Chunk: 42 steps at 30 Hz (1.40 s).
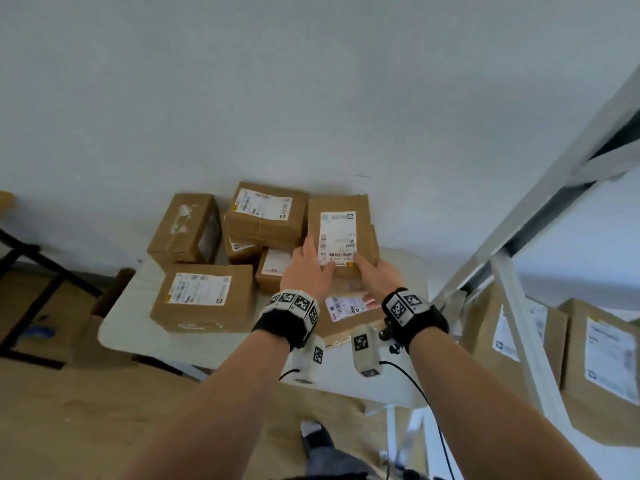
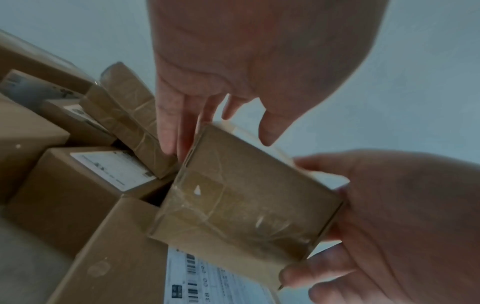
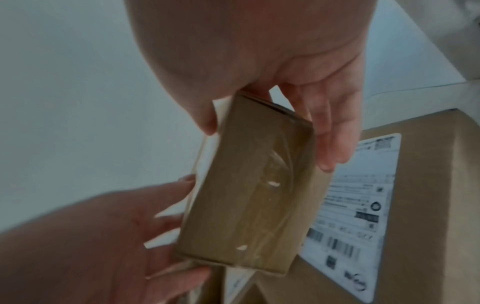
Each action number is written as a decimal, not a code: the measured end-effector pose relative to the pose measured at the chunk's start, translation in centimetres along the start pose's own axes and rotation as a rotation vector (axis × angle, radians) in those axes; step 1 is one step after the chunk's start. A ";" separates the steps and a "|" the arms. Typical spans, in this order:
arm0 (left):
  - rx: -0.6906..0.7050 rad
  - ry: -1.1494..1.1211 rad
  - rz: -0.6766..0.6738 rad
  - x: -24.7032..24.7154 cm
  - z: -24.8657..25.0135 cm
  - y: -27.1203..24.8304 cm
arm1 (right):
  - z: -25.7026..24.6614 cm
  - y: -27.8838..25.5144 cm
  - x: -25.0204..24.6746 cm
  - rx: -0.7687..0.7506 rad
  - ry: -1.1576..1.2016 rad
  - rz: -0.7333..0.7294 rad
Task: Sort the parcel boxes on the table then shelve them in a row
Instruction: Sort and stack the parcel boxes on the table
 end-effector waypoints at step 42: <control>0.411 -0.025 -0.061 5.8 -4.1 -28.2 | 8.6 -32.8 -1.5 -0.575 -0.476 0.519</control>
Point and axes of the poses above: each hand's wrist, its own y-axis towards the middle knuckle, its own x-axis out of the palm, z = x × y, the point moved 4 cm from there along y, towards the middle knuckle, and after that the axes turned 9 degrees about -x, right-handed, at the moved point
